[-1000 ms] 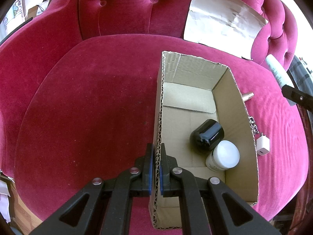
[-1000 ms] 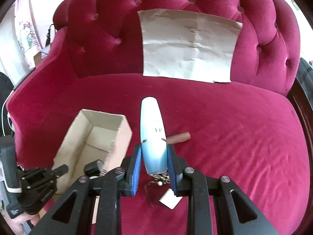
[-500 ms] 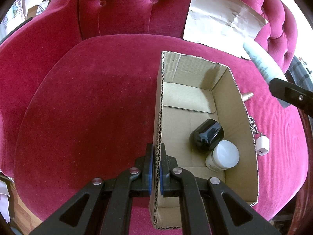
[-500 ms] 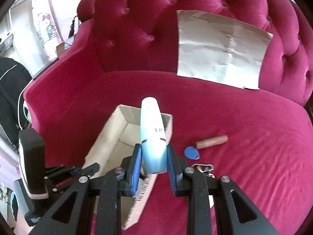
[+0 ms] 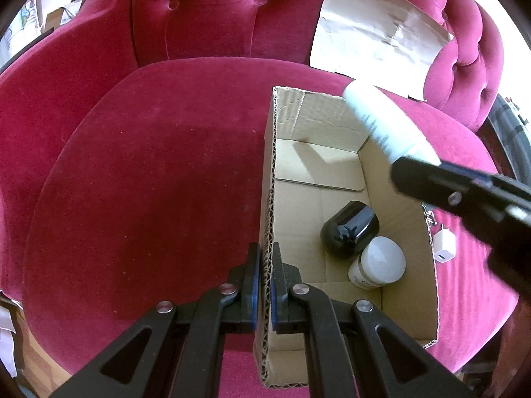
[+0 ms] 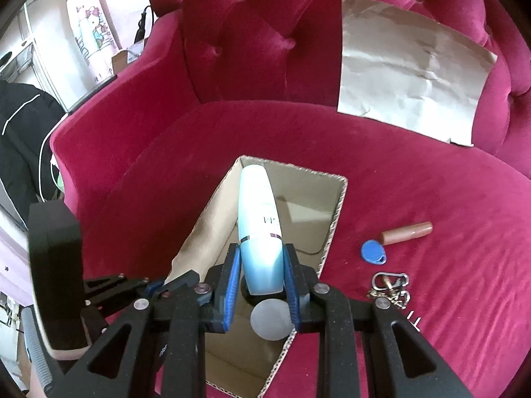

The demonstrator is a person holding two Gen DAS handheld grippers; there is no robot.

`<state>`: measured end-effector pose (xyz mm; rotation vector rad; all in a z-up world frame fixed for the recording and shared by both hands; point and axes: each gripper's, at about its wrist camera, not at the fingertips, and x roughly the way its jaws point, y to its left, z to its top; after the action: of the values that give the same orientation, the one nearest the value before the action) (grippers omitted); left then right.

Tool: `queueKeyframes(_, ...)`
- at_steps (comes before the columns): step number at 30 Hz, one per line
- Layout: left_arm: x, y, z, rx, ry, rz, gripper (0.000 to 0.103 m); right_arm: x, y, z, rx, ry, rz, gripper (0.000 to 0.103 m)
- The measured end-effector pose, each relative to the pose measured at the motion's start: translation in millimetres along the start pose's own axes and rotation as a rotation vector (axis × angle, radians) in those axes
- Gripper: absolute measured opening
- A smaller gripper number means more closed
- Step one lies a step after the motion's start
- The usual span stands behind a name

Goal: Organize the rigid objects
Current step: 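Carry the bottle over the box and release it with the right tool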

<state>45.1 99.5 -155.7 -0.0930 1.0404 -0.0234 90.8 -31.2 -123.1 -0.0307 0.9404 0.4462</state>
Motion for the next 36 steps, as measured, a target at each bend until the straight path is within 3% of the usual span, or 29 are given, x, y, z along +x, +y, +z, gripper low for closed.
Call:
queueKeyframes(8, 1, 0, 0, 0.000, 0.000, -0.004, 0.005, 20, 5, -6, 0.000, 0.041, 0.017, 0.026)
queueKeyframes(31, 3, -1, 0, -0.003, 0.002, -0.012, 0.005, 35, 6, -4, 0.019, 0.055, 0.035, 0.028)
queueKeyframes(32, 3, -1, 0, -0.003, 0.003, -0.012, 0.005, 35, 6, -3, 0.013, 0.056, 0.033, 0.032)
queueKeyframes(34, 3, 0, 0, -0.003, 0.003, -0.013, 0.005, 33, 5, -3, 0.014, 0.036, 0.013, 0.063)
queueKeyframes(36, 3, 0, 0, -0.004, 0.003, -0.013, 0.005, 28, 2, -2, 0.031, 0.011, -0.004, 0.070)
